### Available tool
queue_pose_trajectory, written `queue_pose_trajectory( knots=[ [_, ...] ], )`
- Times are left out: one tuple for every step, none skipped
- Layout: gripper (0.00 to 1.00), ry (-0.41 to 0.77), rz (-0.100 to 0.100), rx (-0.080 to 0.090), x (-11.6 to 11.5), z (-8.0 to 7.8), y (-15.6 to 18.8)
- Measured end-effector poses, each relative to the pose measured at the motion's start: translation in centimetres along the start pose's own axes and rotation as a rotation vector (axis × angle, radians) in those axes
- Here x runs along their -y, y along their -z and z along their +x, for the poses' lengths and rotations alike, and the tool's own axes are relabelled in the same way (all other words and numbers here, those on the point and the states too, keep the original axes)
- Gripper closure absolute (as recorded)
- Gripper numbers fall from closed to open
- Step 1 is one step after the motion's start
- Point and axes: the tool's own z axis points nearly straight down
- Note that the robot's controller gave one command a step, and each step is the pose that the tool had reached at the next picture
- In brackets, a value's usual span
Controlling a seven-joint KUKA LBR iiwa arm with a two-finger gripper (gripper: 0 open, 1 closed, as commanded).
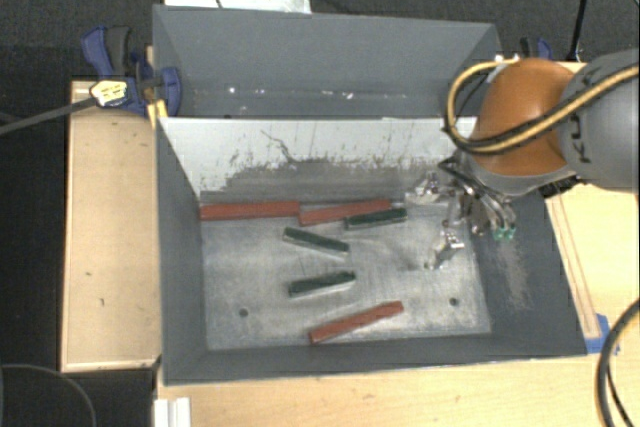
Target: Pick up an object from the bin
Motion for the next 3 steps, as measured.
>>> queue_pose_trajectory(
  knots=[
    [0.0, 0.016, -0.004, -0.009, -2.9, 3.5, 0.0],
    [0.0, -0.085, -0.002, -0.002, -5.6, 0.7, -2.0],
    [0.0, -0.005, -0.001, 0.004, -6.3, 4.6, -2.7]
  ],
)
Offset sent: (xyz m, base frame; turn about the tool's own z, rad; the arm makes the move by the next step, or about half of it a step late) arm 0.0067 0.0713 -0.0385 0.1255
